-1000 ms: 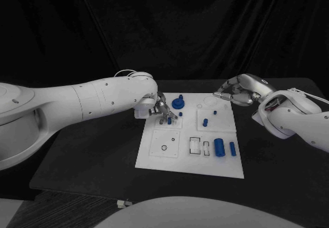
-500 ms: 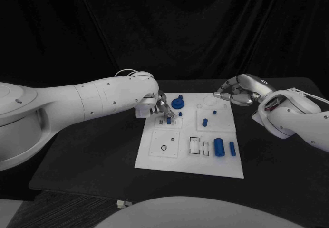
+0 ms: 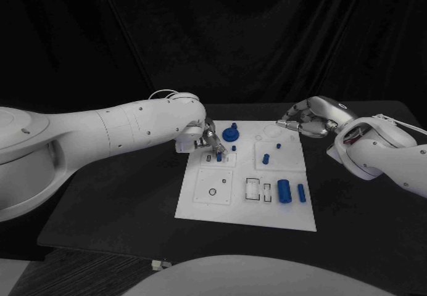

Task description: Assemble the parts on the task board

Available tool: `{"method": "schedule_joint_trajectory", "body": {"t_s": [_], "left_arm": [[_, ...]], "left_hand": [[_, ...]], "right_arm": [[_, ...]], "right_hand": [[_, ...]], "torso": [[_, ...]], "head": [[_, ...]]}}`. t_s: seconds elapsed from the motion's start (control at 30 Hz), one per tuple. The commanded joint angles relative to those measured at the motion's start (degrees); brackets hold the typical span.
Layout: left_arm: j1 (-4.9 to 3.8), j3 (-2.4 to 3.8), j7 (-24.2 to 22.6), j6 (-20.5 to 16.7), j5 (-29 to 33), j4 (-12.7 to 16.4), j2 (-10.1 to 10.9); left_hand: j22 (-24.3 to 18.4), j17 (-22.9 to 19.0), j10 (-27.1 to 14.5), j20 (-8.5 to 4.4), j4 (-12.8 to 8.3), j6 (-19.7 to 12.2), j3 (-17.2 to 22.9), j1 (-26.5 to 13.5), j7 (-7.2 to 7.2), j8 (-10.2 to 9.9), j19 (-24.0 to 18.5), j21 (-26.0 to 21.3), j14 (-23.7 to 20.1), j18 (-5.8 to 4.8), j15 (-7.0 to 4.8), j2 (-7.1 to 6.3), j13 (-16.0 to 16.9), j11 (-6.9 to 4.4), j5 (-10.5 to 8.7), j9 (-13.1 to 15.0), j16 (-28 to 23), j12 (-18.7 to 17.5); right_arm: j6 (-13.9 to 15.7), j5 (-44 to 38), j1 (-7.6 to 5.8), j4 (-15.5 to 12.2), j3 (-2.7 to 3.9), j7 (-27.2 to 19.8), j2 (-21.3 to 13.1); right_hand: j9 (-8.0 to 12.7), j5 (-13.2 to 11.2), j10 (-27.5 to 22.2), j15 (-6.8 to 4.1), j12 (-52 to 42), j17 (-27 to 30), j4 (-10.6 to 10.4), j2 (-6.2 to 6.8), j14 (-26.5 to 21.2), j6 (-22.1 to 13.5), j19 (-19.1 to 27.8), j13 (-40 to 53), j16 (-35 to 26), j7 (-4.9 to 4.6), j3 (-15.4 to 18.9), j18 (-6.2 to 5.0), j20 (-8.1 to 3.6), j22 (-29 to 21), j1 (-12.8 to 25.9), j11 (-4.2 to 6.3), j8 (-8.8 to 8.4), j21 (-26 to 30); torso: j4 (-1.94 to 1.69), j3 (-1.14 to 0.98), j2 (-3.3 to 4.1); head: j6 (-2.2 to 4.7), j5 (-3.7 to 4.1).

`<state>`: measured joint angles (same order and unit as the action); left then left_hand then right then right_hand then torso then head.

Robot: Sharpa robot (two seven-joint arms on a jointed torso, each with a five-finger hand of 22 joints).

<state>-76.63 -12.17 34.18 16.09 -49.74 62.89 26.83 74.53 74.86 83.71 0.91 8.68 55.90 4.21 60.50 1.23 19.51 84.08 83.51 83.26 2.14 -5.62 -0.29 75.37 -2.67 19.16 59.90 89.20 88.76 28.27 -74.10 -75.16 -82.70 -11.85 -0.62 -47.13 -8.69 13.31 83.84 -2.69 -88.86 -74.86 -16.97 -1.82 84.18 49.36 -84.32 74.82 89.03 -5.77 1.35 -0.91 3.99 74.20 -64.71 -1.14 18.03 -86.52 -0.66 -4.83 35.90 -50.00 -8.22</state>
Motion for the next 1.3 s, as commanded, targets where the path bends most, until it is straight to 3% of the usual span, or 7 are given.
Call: {"method": "schedule_joint_trajectory", "body": {"t_s": [0.03, 0.7, 1.3], "left_arm": [[0.11, 0.05, 0.2, 1.6, 0.2, -0.1, -0.1], [0.12, 0.04, -1.1, 1.7, 0.2, -0.3, -0.1], [0.12, 0.04, -3.5, -2.9, 0.2, 2.3, 1.5]], "left_hand": [[11.0, 15.1, 6.3, -0.25, -0.6, 0.7, 1.0, 0.8, -0.19, -0.5, 1.7, -0.6, 6.7, -0.23, -0.32, -0.01, 14.6, -0.44, 0.89, 0.7, 0.8, 1.2], [11.2, 15.1, 6.3, -0.53, -2.2, 1.7, 3.9, 2.6, -0.58, -1.2, 1.8, -0.6, 6.7, -0.26, -0.60, 0.12, 14.6, -0.78, 2.15, 0.4, 0.8, 1.2], [11.5, 15.1, 6.3, -0.91, -5.0, 3.7, 9.0, 4.9, -1.11, -2.3, 2.1, -0.4, 6.7, -0.34, -1.00, -0.73, 14.6, -1.27, 3.54, -0.4, 0.8, 1.2]], "right_arm": [[-0.1, -0.1, 0.14, -0.1, 0.05, 0.8, 0.0], [-0.1, -0.1, 0.30, 0.0, 0.05, 0.7, 0.0], [-0.2, -0.1, 0.46, 0.2, 0.05, 0.9, 0.0]], "right_hand": [[-0.9, 0.9, 6.2, 0.38, -1.1, -15.1, 0.4, -0.33, 5.8, 0.4, -3.4, 15.2, 1.0, -0.14, 0.1, -0.21, 0.01, 14.3, -1.6, -0.13, 0.55, 0.4], [-0.9, 1.0, 6.2, 0.38, -1.1, -15.1, 0.4, -0.42, 5.8, 0.4, -3.3, 15.2, 1.0, -0.14, 0.1, -0.23, 0.02, 14.3, -1.6, -0.13, 0.54, 0.4], [-0.9, 1.1, 6.2, 0.38, -1.1, -15.1, 0.4, -0.42, 5.8, 0.4, -3.3, 15.2, 1.0, -0.15, 0.1, -0.23, 0.02, 14.3, -1.6, -0.13, 0.54, 0.4]], "torso": [[-0.08, 0.02, 0.00], [-0.01, 0.01, 0.01], [-0.03, 0.01, -0.01]], "head": [[0.00, 0.08], [0.00, 0.01], [0.00, 0.25]]}}
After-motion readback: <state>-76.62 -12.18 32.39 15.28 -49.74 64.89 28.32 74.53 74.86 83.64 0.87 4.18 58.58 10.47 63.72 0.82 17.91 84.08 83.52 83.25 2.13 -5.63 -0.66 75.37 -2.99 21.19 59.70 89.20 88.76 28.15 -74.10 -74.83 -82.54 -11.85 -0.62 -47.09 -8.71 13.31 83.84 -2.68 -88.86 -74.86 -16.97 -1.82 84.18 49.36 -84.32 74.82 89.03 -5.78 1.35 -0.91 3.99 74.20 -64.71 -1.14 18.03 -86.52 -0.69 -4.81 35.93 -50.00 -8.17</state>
